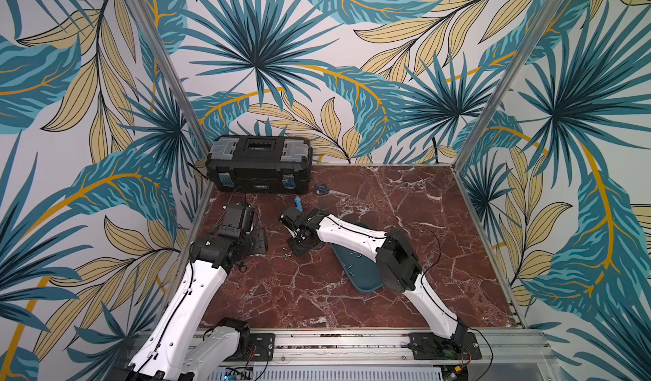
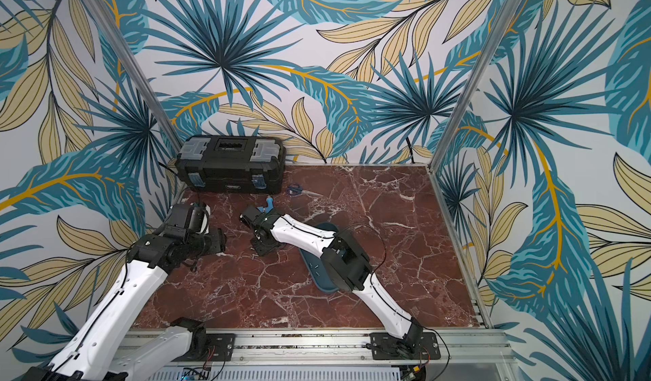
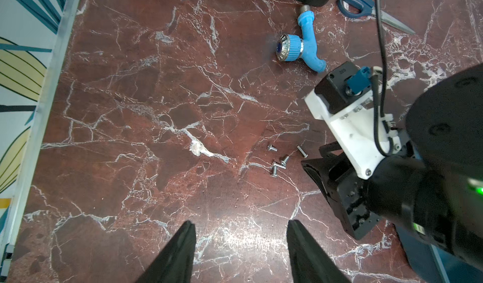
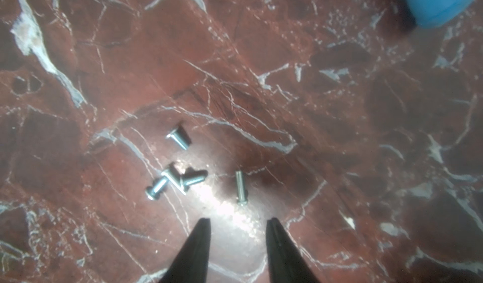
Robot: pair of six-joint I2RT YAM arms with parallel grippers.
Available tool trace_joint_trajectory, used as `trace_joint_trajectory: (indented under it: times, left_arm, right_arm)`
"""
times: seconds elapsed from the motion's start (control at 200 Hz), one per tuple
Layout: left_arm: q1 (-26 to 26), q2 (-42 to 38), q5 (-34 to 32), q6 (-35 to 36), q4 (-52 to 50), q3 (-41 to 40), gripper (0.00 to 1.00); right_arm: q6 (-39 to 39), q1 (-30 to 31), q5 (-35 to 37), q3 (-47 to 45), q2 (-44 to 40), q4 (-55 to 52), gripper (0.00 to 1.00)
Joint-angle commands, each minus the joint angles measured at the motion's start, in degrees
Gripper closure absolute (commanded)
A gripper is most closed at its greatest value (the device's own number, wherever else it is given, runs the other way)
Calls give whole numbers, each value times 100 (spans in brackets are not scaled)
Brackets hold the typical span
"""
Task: Put the screws on the desktop into the storage box
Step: Pick up the screw from the center of the board.
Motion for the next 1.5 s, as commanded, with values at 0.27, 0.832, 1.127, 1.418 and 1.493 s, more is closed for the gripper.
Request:
trace_joint_trajectory:
  times: [0.27,0.832,1.127,1.418,1.493]
  left_arm:
    - [55,57,85,76,92,-176,40]
    - [50,192,159,104,29,-121,40]
    - [50,211,174,117,15,-110,40]
    - [47,258,212,121,0,-105,40]
    - [50,256,213,121,13,-104,40]
  right_arm:
    - [-81,38,214,441,593,-539,70]
    - [-69,45,282,541,825,-829,78]
    - [-181,48,162,742,1110,-828,77]
    - [-128,49,43,745,1195,-825,85]
    - [-138,51,46,741,1156,-822,90]
